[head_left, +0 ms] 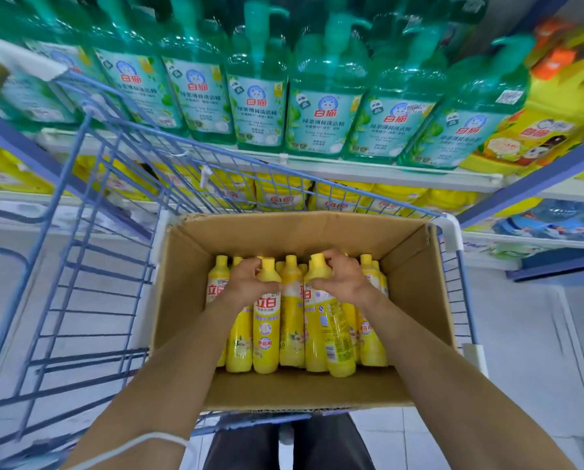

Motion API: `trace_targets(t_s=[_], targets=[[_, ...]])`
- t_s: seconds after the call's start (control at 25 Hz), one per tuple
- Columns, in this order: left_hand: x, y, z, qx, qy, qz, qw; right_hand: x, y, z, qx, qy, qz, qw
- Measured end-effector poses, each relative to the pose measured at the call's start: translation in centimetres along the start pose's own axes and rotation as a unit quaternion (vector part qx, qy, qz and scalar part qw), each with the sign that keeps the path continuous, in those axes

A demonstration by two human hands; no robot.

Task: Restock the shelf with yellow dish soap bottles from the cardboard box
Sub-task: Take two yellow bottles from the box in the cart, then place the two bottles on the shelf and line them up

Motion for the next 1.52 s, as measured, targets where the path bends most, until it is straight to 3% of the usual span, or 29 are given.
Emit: trace_targets(t_s=[0.2,0.4,0.76,1.12,1.32,1.52], targets=[[-3.0,-6.3,-4.0,0.075,-0.048,0.002,0.996,-5.5,4.6,-5.6,-0.109,-0.004,-0.047,0.993],[-10.3,-21.1,-6.6,0.176,-0.065,-0.017,0.982,-15.7,13.1,-12.1,-0.193,-0.119,-0.035,0.973],[-21.4,-48.6,-14.5,0.415,-0.154,0.028,0.896,-35.2,28.0,-24.2,-0.325,-0.264,0.022,0.908],[-26.5,-61.3,-14.2,0.423,-0.23,0.081,0.873,-46.4,35.3,-23.9,-0.371,-0.292,0.076,0.878],[-27.4,-63.1,-12.5,0.402,-0.266,0.102,0.87,-47.8,38.0,-22.2,-0.386,-0.286,0.094,0.872],[-27.1,-61.5,-9.7,0.391,-0.243,0.105,0.882,-47.7,39.0,-20.5,-0.361,-0.312,0.118,0.871]])
Point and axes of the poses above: each hand's wrist, its own z-axis towards the middle knuckle, its own x-axis out of the palm, y = z × x, the point moved 3 cm from there along z, towards the middle knuckle, and after that the axes turned 8 degrees about x, right-handed, at the moved point
